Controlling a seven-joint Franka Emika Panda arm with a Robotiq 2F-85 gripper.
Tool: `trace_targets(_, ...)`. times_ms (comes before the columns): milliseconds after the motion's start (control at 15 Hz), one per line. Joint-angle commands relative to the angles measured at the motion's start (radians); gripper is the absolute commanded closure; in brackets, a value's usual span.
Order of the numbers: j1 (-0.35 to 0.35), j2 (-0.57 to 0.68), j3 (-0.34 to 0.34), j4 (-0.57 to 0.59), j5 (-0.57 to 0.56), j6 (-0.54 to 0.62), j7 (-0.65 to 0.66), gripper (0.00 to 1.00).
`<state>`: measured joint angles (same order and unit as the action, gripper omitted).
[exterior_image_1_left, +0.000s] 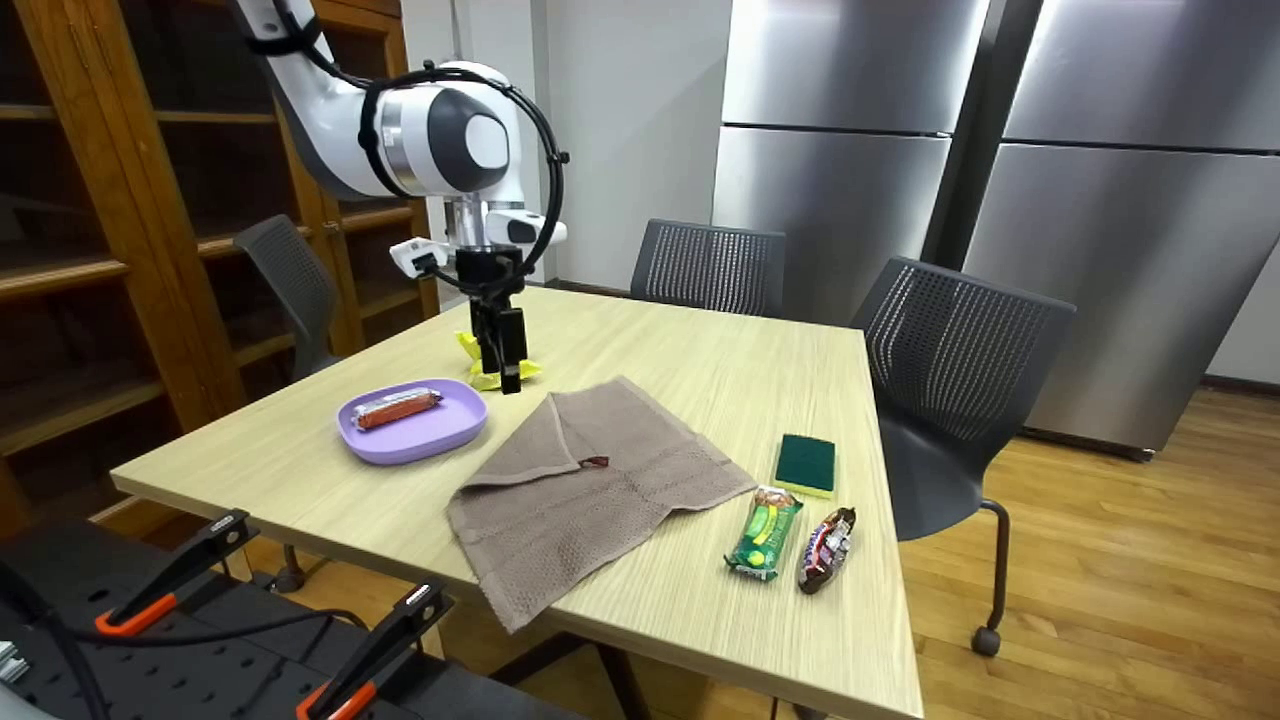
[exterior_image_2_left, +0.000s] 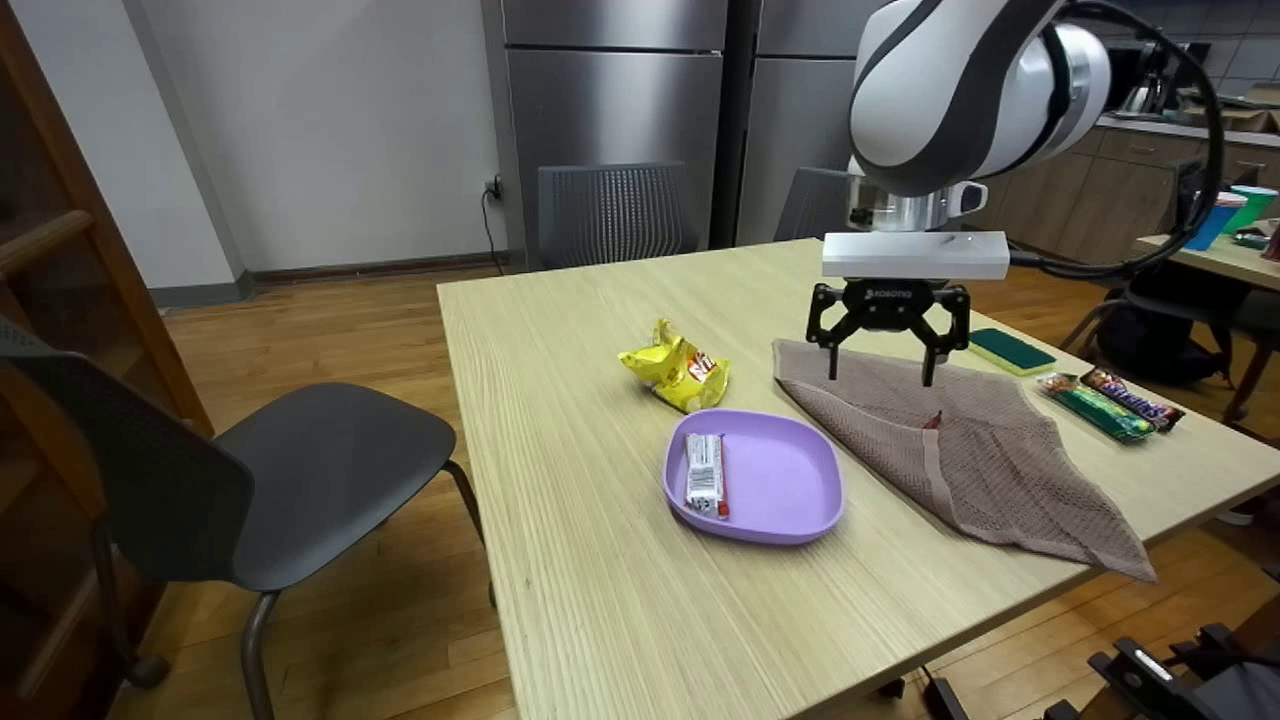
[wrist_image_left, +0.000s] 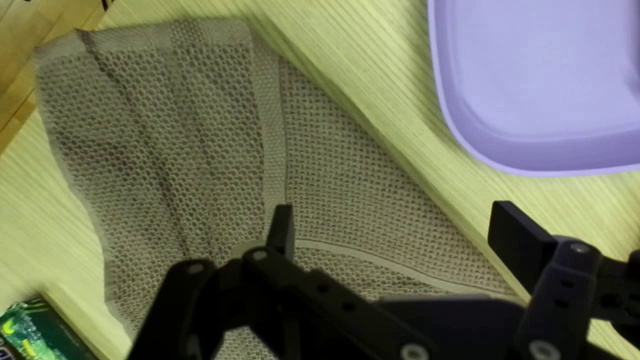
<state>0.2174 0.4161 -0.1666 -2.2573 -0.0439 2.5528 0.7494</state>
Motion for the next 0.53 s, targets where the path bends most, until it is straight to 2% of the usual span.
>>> trace_targets(0, -0.040, -0.066, -0.005, -0.072, -0.019, 0.009, -0.009, 0.00)
trace_targets(467, -0.086, -0.092, -0.024, -0.128, -0.015, 0.009, -0.008, 0.00)
